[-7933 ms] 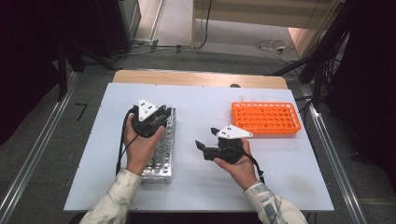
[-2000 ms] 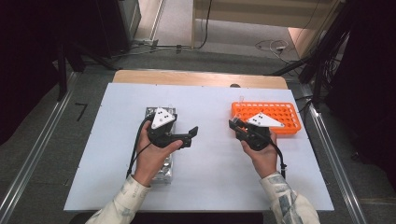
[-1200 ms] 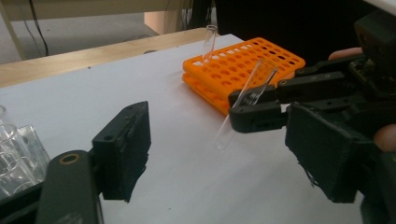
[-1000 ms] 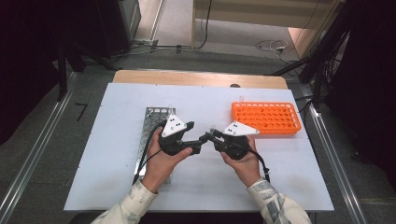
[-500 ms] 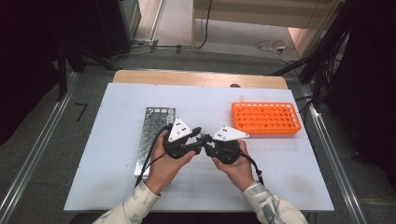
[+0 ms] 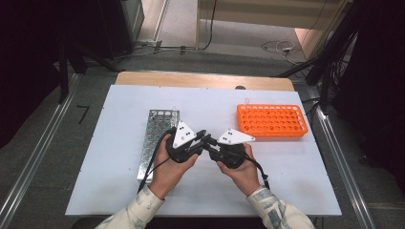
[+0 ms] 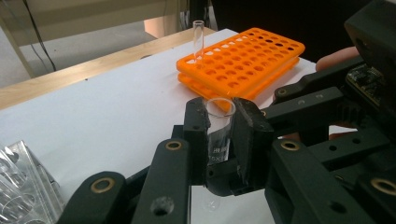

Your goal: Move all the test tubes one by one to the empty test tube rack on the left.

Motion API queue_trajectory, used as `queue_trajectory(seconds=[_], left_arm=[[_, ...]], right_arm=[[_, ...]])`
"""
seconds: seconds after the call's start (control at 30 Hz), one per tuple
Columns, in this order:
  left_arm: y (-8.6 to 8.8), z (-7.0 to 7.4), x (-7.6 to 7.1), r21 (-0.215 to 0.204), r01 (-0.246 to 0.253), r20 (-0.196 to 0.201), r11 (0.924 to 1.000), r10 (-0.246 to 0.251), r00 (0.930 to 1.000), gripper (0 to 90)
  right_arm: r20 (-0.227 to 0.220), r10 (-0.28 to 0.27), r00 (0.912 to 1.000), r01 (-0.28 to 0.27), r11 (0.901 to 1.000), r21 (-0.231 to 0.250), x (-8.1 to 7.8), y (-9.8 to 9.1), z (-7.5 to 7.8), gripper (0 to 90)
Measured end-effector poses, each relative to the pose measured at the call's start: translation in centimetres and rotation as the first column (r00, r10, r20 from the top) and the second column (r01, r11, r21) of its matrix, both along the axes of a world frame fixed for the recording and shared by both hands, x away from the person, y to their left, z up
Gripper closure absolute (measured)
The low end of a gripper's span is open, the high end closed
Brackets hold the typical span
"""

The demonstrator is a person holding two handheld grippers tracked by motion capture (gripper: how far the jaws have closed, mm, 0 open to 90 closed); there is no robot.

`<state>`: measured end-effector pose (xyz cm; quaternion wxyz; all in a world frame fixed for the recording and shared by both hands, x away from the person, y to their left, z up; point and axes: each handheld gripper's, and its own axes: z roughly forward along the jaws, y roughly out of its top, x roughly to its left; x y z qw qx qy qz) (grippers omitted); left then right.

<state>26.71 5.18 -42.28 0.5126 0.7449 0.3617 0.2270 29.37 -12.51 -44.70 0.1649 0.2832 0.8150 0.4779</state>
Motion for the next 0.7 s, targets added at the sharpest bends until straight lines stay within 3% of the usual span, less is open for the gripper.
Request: queue_trajectory(seconds=[0.13,0.43,0.7], left_arm=[[0.0,0.0,0.0,0.004,0.000,0.000,1.0000,0.000,1.0000,75.9],[1.6,1.0,0.2,-0.027,-0.039,0.015,0.9989,0.039,0.9991,75.9],[3.3,1.9,0.5,-0.055,-0.070,0.014,0.9960,0.071,0.9974,76.0]], right_arm=[[-0.001,0.001,1.0000,-0.001,1.0000,0.010,-0.1,0.0,0.1,64.9],[-0.009,-0.014,0.9999,0.014,0.9993,0.034,-0.1,-0.1,0.0,35.4],[-0.009,-0.028,0.9996,0.028,0.9992,0.030,0.1,-0.4,-0.2,30.7]])
